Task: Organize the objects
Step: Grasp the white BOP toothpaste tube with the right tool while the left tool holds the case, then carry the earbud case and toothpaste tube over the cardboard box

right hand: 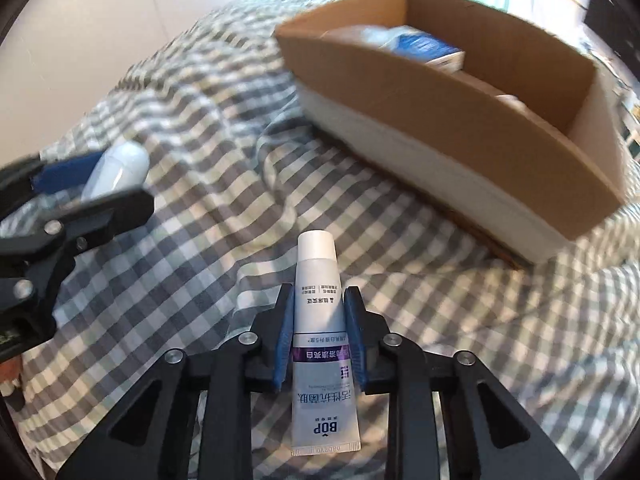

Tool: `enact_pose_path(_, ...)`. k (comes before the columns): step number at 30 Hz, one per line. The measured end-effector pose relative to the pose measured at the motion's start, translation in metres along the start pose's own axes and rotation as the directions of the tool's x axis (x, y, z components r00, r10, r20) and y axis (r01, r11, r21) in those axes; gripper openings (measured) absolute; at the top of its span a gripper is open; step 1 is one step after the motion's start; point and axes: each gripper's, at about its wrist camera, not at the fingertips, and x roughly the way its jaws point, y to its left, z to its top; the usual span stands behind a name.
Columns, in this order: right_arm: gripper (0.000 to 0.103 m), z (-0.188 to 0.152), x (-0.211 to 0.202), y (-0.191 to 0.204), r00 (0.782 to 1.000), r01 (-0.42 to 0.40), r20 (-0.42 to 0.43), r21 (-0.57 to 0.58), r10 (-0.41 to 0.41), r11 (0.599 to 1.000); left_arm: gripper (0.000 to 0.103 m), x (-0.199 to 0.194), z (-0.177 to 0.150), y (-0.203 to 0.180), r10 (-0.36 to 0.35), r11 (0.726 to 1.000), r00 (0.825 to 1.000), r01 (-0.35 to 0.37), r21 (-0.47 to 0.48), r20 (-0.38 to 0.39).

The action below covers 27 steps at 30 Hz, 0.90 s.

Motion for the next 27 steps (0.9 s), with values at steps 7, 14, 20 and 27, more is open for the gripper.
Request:
enact_pose_path(7, 0.024, -0.006, -0.055, 0.006, 0.993, 0.02, 0.119, 0.054, -0.027, 0.998, 0.054, -0.02, -0.002, 0.0, 0.014, 1.0, 0.999, -0.014, 0.008, 0.034)
enact_pose_path(14, 0.024, -0.009, -0.098, 0.016, 0.98, 0.042, 0.193, 0.052, -0.051, 0.998, 0.054, -0.046, 0.005, -0.003, 0.014, 1.0, 0.996, -0.016, 0.012, 0.093)
enact_pose_path(20, 0.024, 0.006, -0.138, 0.013, 0.955, 0.059, 0.286, 0.093, -0.084, 0.994, 0.054, -0.066, 0.031, -0.01, -0.007, 0.999, 0.988, 0.001, 0.036, 0.156)
enact_pose_path(27, 0.024, 0.046, -0.18, -0.009, 0.91, 0.098, 0.389, 0.129, -0.141, 0.987, 0.054, -0.077, 0.089, -0.023, -0.059, 0.996, 0.966, 0.042, 0.073, 0.253)
